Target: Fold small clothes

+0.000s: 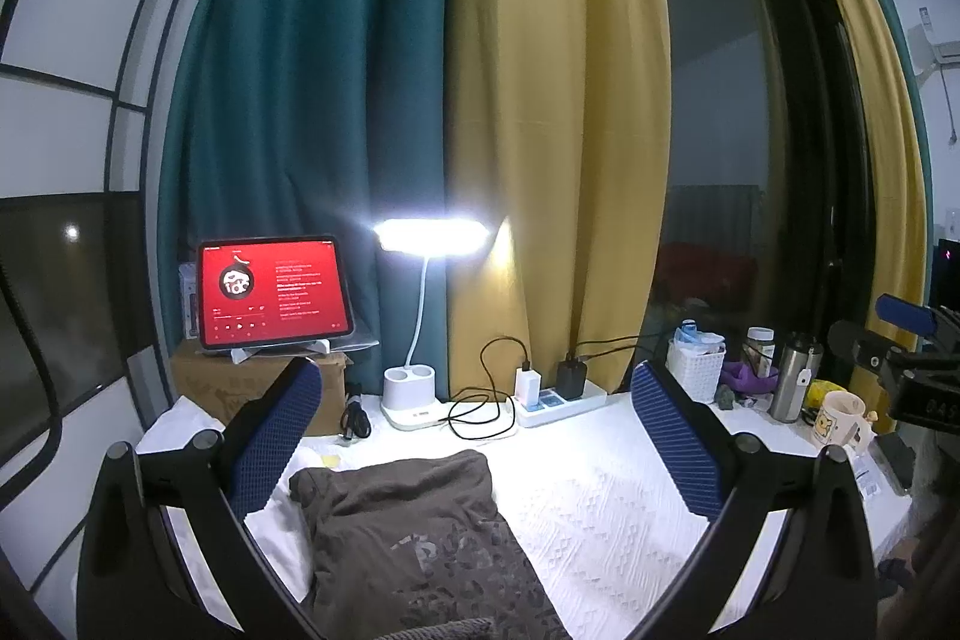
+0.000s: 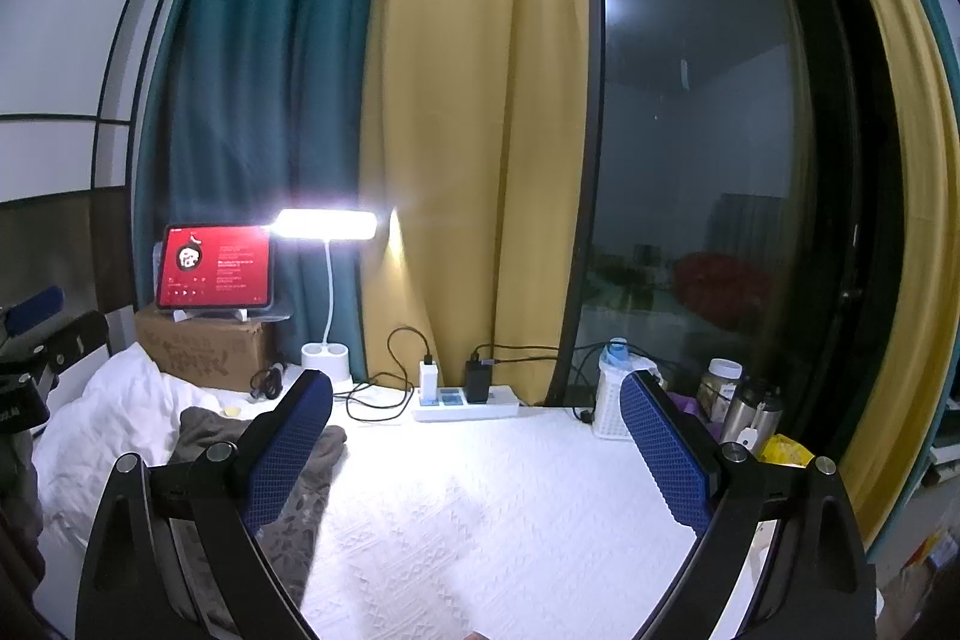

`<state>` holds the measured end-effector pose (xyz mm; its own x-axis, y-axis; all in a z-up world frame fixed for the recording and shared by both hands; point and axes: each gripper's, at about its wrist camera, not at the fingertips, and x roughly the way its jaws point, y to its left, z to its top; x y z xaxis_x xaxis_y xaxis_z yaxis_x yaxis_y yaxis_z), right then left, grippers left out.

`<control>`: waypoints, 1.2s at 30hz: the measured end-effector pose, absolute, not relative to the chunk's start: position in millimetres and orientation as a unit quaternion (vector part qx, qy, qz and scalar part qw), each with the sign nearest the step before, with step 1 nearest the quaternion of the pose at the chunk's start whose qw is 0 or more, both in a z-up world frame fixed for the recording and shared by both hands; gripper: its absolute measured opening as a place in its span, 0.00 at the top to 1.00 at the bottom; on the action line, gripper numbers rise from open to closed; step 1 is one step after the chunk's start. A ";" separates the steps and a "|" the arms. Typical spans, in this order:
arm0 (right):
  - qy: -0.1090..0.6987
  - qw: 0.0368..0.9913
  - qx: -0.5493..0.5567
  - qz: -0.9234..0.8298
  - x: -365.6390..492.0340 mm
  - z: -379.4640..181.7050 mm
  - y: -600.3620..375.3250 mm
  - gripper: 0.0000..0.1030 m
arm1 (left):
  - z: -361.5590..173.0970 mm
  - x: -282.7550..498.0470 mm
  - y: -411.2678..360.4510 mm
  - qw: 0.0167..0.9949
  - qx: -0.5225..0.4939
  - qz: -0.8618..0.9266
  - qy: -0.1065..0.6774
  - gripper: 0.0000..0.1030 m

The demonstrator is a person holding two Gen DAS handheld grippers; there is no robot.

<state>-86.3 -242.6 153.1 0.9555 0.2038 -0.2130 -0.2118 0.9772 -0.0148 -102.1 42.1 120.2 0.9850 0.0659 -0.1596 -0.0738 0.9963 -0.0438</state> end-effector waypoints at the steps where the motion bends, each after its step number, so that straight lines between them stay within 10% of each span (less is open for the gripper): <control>1: 0.106 0.989 -0.019 0.105 -85.5 152.6 -242.5 0.06 | 120.0 -102.2 41.9 0.996 -0.025 0.036 0.079 0.01; 36: 0.115 0.988 -0.016 0.102 -82.3 146.8 -243.1 0.06 | 114.5 -101.2 42.9 0.995 -0.024 0.036 0.090 0.01</control>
<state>-82.3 -243.1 146.8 0.9527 0.1980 -0.2305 -0.2054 0.9787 -0.0081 -101.2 42.9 114.5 0.9813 0.0668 -0.1805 -0.0753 0.9963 -0.0409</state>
